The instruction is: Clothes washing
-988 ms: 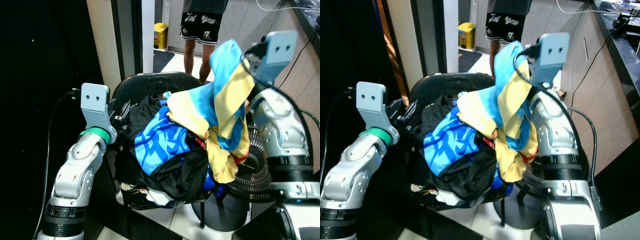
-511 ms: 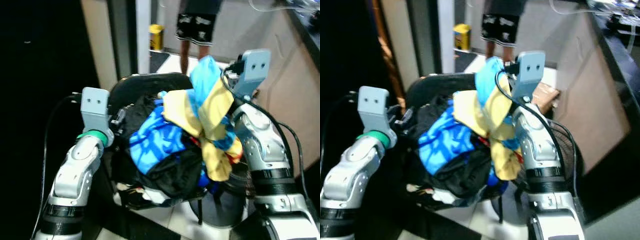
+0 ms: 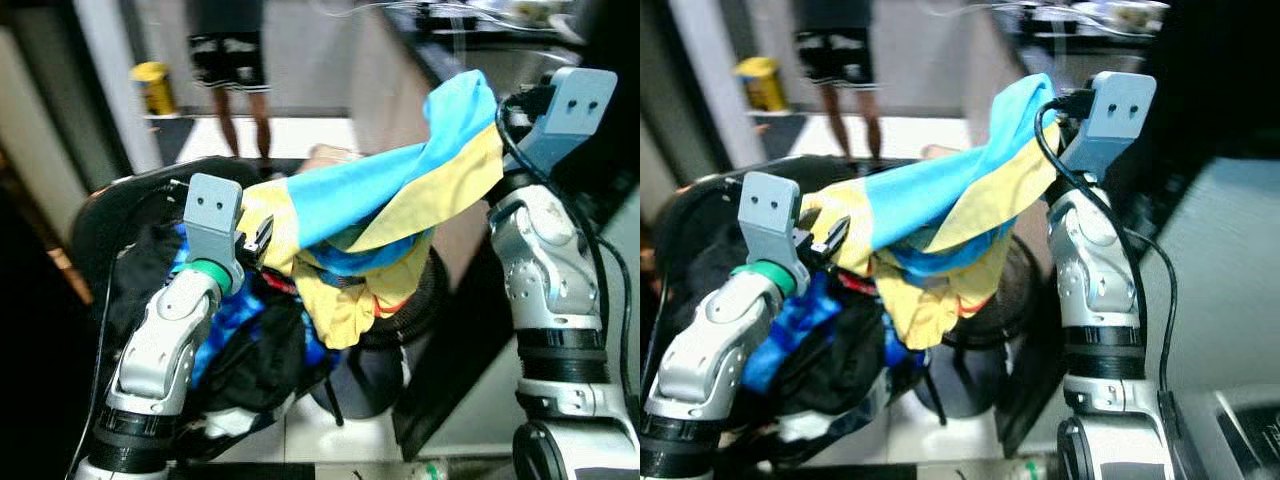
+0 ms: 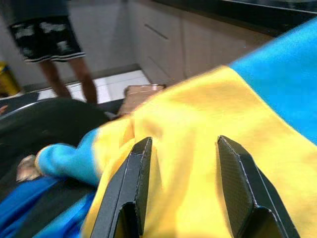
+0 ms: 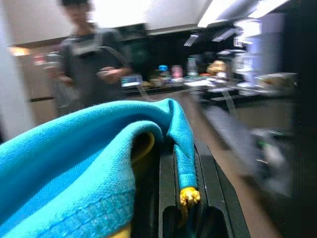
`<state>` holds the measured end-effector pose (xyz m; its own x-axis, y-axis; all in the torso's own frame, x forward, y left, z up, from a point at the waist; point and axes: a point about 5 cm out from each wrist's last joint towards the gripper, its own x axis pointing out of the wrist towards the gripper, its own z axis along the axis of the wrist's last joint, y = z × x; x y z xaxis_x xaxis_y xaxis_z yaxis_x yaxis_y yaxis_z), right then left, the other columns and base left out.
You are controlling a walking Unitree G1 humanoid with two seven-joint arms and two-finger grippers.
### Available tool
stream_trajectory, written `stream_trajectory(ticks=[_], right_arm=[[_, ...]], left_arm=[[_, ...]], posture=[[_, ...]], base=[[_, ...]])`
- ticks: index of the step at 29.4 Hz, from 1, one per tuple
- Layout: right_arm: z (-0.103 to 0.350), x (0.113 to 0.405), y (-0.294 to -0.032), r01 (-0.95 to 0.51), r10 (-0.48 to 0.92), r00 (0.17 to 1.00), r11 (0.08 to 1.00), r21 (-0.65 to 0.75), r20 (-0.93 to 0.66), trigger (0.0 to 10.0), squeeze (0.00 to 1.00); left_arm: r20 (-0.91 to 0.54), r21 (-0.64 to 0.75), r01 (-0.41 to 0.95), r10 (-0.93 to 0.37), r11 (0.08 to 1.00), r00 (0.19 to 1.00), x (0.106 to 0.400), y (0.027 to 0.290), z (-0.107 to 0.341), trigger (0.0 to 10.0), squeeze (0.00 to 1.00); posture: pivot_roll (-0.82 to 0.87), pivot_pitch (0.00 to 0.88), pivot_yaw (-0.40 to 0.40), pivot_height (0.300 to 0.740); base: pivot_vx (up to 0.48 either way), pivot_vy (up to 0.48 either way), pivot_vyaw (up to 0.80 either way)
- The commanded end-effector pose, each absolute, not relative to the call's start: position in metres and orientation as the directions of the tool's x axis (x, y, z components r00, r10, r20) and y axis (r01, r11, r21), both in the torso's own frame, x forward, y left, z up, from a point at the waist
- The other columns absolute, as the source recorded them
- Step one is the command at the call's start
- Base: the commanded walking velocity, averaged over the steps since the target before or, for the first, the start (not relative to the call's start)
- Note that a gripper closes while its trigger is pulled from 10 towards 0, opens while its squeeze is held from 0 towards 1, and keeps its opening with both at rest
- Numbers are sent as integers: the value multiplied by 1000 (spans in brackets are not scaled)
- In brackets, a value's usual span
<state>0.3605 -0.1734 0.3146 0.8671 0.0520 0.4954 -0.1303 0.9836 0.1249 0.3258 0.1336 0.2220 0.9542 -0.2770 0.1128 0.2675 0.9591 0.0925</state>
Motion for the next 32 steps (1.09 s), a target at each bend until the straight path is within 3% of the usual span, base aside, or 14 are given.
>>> stream_trajectory(ticks=[1,11,12,13,15,16,18,19,20,21,26,32], right_arm=[[316,361,-177,-111,25,868,983,144,496,10000,0],[313,363,-184,-101,-7,874,975,196,485,10000,0],[313,363,-182,-177,15,869,943,282,494,10000,0],[313,363,-182,-177,15,869,943,282,494,10000,0],[312,360,-175,-363,115,846,841,402,521,10000,0],[309,349,-162,-602,324,750,694,394,576,10000,0],[309,349,-162,-602,324,750,694,394,576,10000,0],[301,332,-154,-780,498,600,539,318,627,10000,0],[293,319,-150,-868,586,483,420,266,651,10000,0],[286,309,-148,-905,631,416,358,230,655,10000,0],[271,305,-156,-915,574,404,255,313,712,10000,0],[261,309,-169,-882,495,471,261,393,730,10000,0]], left_arm=[[116,104,273,-284,956,952,325,132,223,10000,0],[114,105,310,-322,945,940,323,129,223,10000,0],[123,81,341,-349,936,929,322,127,224,10000,0],[123,81,341,-349,936,929,322,127,224,10000,0],[143,59,391,-396,918,907,318,122,227,10000,0],[154,53,432,-435,900,887,315,118,228,10000,0],[154,53,432,-435,900,887,315,118,228,10000,0],[162,56,464,-467,884,869,312,114,229,10000,0],[167,59,488,-491,871,855,310,110,229,10000,0],[168,62,504,-506,862,846,309,108,229,10000,0],[157,62,492,-495,868,854,310,110,227,10000,0],[151,65,496,-500,866,853,309,111,227,10000,0]], posture=[[127,5,55,740],[131,14,62,740],[131,14,62,740],[131,14,62,740],[131,14,62,740],[131,14,62,740],[131,14,62,740],[128,10,64,740],[128,10,64,740],[128,10,64,740],[128,10,64,740],[135,16,70,740]], base=[[0,0,-800],[0,0,-800],[0,0,-800],[0,0,-800],[0,0,-800],[0,0,-800],[0,0,-800],[0,0,-800],[0,0,-800],[0,0,-800],[0,0,-800],[0,0,-800]])
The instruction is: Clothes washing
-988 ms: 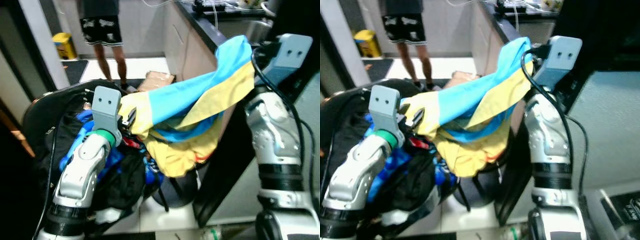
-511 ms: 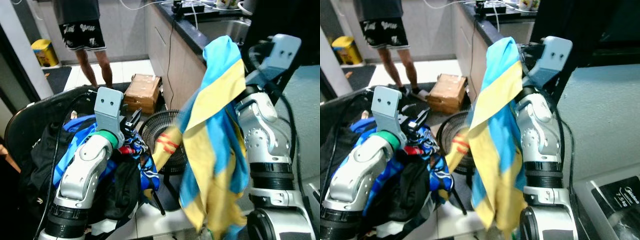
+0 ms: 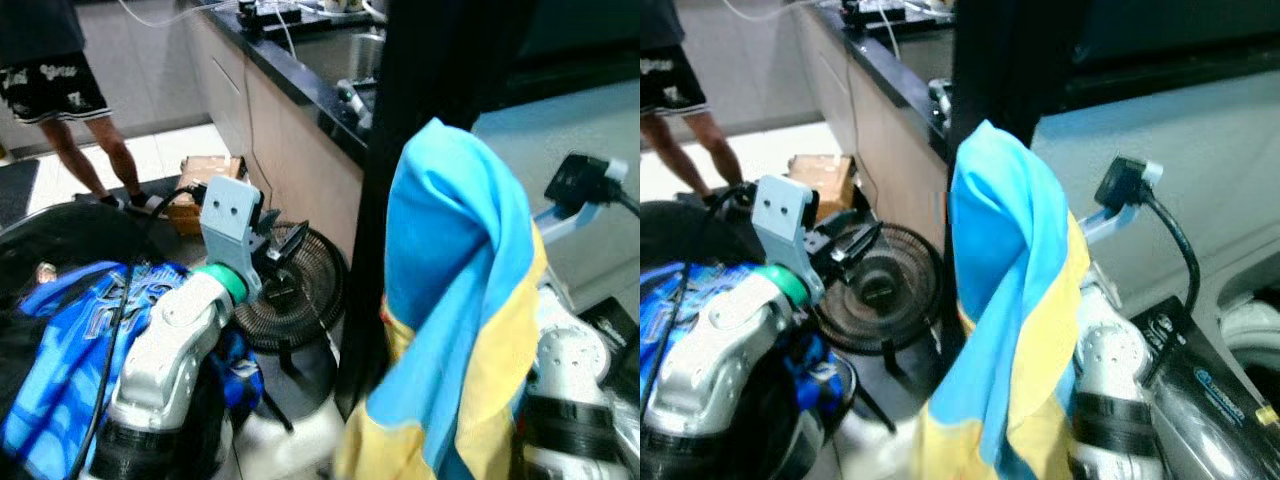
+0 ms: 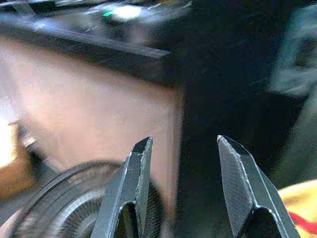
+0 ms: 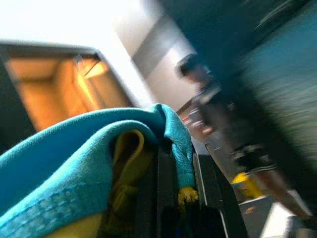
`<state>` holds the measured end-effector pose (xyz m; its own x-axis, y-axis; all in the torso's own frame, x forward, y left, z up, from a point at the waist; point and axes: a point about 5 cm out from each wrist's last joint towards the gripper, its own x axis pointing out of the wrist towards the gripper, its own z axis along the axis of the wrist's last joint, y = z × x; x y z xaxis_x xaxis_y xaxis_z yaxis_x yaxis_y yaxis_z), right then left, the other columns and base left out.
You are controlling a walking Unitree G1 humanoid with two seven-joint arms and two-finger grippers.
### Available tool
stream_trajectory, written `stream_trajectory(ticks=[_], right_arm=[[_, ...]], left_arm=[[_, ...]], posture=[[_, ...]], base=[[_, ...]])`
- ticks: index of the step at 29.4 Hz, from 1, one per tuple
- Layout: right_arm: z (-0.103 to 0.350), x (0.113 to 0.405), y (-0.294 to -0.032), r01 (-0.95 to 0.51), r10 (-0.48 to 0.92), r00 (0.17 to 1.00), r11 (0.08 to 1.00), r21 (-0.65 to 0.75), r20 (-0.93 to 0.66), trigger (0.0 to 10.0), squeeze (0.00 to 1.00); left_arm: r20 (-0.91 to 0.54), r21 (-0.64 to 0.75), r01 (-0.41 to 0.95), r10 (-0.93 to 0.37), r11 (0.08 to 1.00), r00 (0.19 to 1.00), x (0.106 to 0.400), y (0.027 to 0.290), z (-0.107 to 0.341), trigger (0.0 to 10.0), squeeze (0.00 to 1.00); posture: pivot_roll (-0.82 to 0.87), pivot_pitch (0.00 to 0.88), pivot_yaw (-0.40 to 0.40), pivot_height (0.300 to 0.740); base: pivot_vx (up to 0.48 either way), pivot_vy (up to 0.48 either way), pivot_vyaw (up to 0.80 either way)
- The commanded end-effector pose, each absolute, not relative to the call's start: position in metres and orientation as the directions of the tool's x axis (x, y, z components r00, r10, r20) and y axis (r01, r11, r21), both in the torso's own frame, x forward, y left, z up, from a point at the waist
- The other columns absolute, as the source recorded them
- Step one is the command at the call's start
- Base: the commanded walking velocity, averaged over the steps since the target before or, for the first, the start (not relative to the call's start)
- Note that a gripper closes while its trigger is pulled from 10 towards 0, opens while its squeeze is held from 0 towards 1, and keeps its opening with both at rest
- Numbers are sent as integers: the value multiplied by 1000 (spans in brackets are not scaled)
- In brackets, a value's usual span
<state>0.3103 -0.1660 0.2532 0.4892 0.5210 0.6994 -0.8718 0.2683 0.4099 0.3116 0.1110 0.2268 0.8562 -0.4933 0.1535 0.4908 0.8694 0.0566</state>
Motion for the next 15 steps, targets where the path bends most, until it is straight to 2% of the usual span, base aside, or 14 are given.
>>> stream_trajectory(ticks=[1,4,7,8,11,14,15], right_arm=[[261,309,-169,-882,495,471,261,393,730,10000,0],[273,313,-175,-873,439,487,285,396,755,10000,0],[301,324,-186,-817,292,551,379,434,782,10000,0],[319,325,-190,-809,229,549,385,444,804,10000,0],[331,324,-193,-810,190,542,378,449,818,10000,0],[369,327,-218,-709,-25,578,480,517,816,10000,0],[369,327,-218,-709,-25,578,480,517,816,10000,0]], left_arm=[[151,65,496,-500,866,853,309,111,227,10000,0],[155,66,505,-509,861,847,309,111,229,10000,0],[166,64,514,-517,856,840,309,110,232,10000,0],[168,64,515,-518,855,839,309,111,232,10000,0],[169,64,515,-518,855,838,309,111,232,10000,0],[172,67,516,-519,854,837,308,111,233,10000,0],[172,67,516,-519,854,837,308,111,233,10000,0]], posture=[[135,16,70,740],[135,16,70,740],[139,14,74,740],[139,14,74,740],[139,14,74,740],[142,12,69,740],[142,12,69,740]], base=[[0,0,-800],[0,0,-800],[0,0,-800],[0,0,-800],[0,0,-800],[0,0,-800],[0,0,-800]])
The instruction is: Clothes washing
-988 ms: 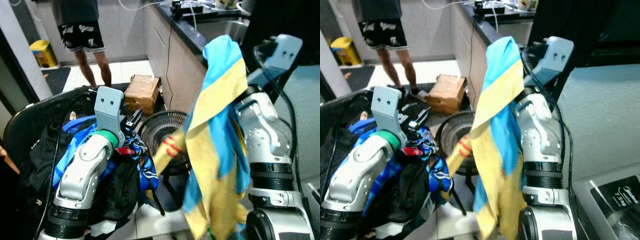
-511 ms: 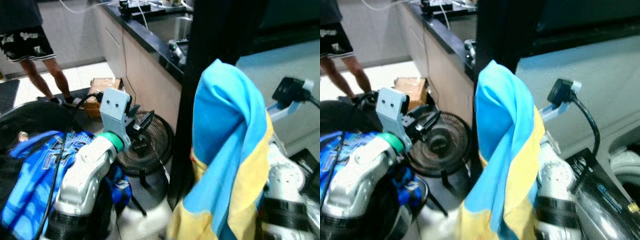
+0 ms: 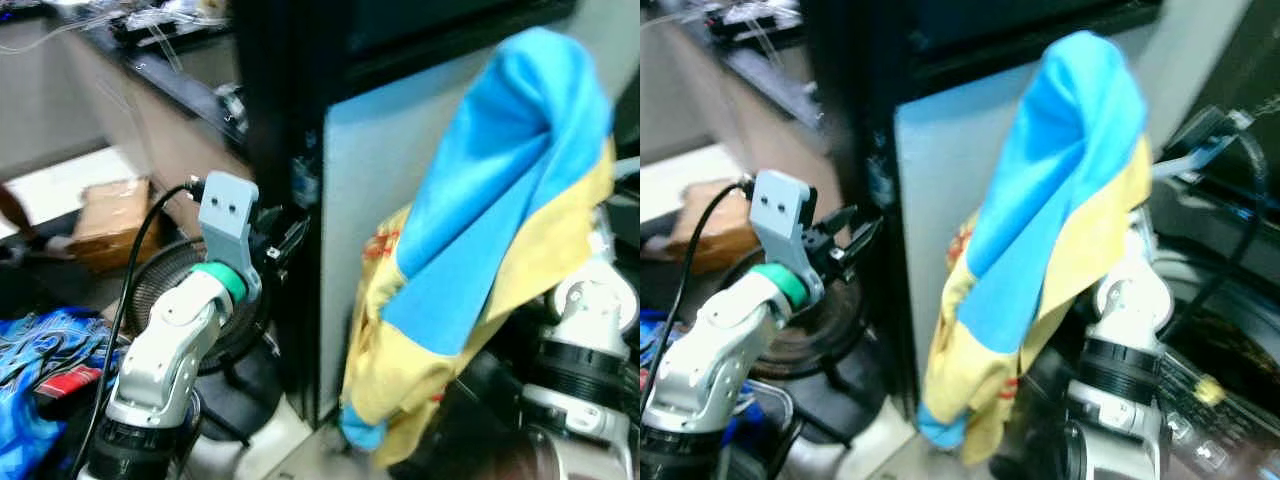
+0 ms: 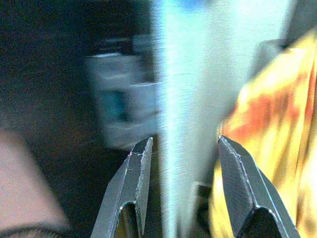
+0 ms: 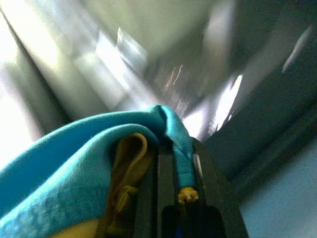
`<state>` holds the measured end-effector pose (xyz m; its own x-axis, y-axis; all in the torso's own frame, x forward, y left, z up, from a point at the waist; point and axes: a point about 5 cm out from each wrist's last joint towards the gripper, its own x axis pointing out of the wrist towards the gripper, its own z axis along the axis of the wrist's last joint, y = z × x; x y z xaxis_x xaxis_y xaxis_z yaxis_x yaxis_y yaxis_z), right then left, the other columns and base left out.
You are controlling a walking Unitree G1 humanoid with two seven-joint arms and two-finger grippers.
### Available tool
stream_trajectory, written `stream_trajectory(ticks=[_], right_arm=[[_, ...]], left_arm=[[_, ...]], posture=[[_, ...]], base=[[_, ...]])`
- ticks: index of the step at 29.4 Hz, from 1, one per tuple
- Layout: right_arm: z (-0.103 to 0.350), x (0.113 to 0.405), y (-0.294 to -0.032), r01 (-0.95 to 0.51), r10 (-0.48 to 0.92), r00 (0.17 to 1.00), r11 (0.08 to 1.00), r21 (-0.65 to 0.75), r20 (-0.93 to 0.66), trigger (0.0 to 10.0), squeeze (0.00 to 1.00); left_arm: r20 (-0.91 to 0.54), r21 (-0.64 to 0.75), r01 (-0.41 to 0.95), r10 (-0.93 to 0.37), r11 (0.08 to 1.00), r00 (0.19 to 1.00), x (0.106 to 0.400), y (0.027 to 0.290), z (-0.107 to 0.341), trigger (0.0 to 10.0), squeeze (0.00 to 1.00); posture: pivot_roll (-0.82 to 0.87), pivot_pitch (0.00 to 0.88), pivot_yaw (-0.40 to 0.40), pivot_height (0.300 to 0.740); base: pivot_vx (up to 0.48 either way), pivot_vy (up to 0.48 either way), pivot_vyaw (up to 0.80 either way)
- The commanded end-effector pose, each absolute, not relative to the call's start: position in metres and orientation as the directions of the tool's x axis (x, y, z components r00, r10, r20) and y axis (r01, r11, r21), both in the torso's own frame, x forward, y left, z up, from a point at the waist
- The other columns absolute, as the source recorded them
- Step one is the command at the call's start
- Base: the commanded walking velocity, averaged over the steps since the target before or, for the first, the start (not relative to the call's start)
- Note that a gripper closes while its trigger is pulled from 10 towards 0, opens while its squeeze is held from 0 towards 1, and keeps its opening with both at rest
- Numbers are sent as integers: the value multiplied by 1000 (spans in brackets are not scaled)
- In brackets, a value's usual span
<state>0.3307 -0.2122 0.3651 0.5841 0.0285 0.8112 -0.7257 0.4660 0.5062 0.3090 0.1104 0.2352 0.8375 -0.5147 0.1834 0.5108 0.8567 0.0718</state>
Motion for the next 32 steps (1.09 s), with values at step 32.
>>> stream_trajectory(ticks=[32], right_arm=[[384,338,-180,15,-42,675,999,43,737,10000,0]], left_arm=[[203,18,147,-148,989,968,332,157,250,10000,0]], posture=[[138,0,59,740]], base=[[0,0,-800]])
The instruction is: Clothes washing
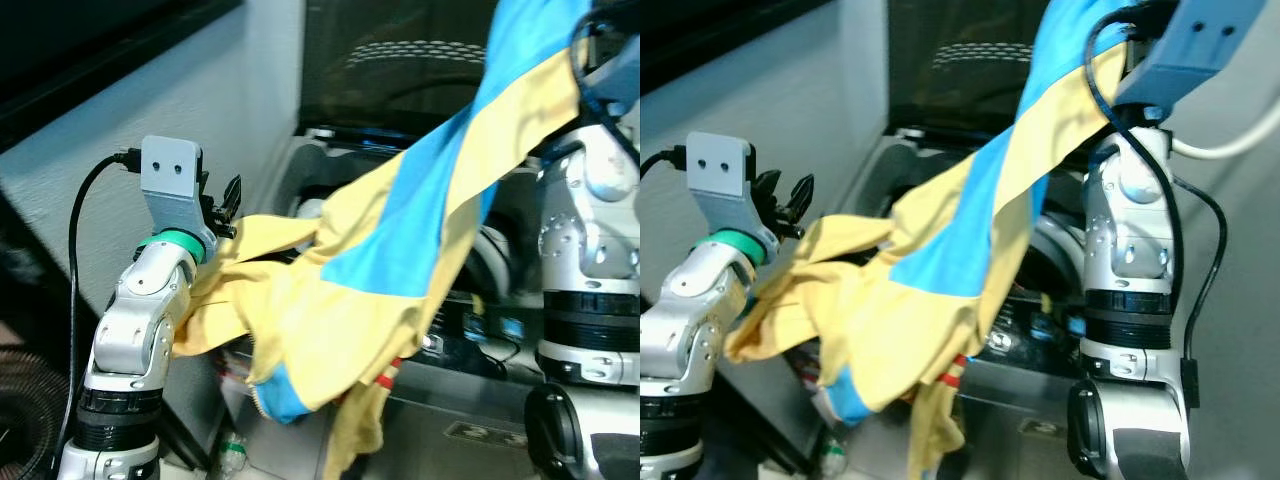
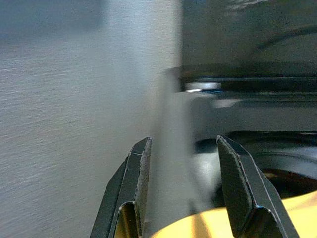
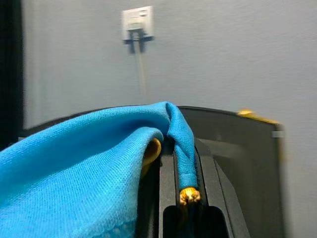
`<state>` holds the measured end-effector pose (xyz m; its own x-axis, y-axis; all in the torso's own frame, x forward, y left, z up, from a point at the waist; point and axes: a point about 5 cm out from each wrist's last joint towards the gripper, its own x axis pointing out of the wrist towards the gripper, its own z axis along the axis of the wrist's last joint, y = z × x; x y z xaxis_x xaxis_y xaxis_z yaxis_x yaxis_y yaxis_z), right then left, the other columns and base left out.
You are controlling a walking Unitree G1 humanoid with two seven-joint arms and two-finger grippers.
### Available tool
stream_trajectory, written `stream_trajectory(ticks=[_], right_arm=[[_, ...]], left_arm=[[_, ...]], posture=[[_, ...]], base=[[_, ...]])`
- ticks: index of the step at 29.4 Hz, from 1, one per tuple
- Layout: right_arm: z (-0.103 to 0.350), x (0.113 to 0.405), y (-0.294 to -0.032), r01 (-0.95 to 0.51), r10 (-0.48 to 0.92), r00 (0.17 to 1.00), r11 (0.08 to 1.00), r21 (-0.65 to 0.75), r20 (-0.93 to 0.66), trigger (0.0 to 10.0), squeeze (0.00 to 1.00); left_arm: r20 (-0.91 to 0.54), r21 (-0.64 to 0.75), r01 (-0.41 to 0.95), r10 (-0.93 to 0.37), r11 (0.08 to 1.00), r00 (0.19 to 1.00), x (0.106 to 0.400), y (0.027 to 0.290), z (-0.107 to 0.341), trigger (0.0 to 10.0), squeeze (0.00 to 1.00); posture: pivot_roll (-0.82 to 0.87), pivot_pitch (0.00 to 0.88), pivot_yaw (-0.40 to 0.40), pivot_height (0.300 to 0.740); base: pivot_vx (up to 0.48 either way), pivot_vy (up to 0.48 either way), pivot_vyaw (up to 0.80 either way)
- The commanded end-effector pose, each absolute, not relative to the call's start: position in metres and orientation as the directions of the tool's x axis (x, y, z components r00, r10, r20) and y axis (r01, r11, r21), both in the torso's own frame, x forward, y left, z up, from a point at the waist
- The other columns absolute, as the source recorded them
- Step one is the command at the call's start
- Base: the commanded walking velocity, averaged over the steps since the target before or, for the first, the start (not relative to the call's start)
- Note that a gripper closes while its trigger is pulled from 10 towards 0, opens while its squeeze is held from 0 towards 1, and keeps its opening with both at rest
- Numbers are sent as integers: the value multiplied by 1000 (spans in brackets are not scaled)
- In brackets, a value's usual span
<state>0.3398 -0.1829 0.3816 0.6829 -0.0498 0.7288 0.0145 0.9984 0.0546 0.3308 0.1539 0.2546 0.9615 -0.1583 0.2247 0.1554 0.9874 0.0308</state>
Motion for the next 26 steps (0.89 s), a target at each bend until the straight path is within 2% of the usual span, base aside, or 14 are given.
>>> stream_trajectory(ticks=[1,12,26], right_arm=[[384,338,-180,15,-42,675,999,43,737,10000,0],[365,344,-152,-89,95,730,995,-43,677,10000,0],[357,349,-145,-129,119,759,991,-31,640,10000,0]], left_arm=[[203,18,147,-148,989,968,332,157,250,10000,0],[209,6,116,-114,993,971,332,159,252,10000,0],[259,-23,88,-79,996,963,329,161,259,10000,0]], posture=[[138,0,59,740],[139,0,47,740],[141,0,36,740]], base=[[0,0,-800],[0,0,-800],[0,0,-800]])
